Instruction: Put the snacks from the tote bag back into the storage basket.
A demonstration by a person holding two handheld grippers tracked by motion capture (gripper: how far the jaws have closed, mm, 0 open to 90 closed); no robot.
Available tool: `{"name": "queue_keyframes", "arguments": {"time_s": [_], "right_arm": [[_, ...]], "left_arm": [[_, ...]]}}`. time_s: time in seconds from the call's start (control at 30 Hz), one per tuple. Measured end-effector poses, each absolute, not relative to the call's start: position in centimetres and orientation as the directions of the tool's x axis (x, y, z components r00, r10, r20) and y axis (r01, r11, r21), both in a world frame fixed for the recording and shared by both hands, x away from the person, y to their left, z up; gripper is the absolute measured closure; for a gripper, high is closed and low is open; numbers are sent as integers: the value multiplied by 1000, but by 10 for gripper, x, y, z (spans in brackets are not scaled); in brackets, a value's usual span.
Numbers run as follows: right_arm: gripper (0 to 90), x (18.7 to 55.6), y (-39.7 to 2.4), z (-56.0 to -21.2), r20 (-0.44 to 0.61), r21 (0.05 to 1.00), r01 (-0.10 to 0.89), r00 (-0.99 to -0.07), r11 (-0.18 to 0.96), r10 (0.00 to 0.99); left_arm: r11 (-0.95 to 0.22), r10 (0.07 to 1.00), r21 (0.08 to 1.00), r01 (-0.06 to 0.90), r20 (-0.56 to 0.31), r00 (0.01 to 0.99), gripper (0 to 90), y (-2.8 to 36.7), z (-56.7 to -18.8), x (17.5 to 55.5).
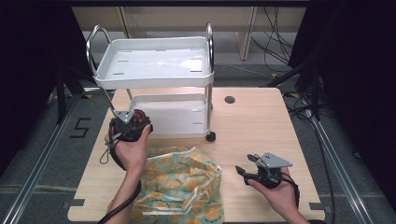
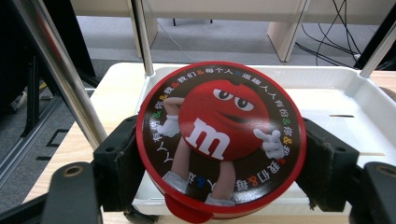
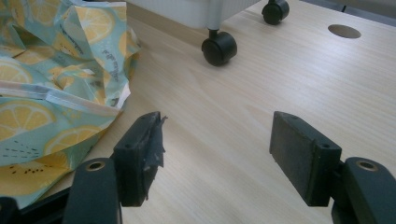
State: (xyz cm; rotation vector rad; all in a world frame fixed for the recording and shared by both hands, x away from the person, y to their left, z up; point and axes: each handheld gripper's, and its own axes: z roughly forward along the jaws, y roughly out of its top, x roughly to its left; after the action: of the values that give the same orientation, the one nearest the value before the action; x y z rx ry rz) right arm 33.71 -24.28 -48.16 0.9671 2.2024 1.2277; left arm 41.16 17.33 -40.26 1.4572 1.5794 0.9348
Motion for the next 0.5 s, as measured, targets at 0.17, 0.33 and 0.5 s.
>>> {"name": "queue_keyframes", "arguments": {"time_s": [0.17,0.33,0.5], "right_arm": [[354,337,-243,-482,-42,859,358,-663,366,747],[353,337,-243,-482,-39,859,362,-660,363,750],[354,336,-243,-481,-25,853,376,-663,361,748]], "left_arm": [[72,997,902,426,-56,-49,255,173,-403,413],[64,998,902,426,-46,-54,255,172,-404,415],[77,997,902,425,-58,-57,255,170,-405,418]]}}
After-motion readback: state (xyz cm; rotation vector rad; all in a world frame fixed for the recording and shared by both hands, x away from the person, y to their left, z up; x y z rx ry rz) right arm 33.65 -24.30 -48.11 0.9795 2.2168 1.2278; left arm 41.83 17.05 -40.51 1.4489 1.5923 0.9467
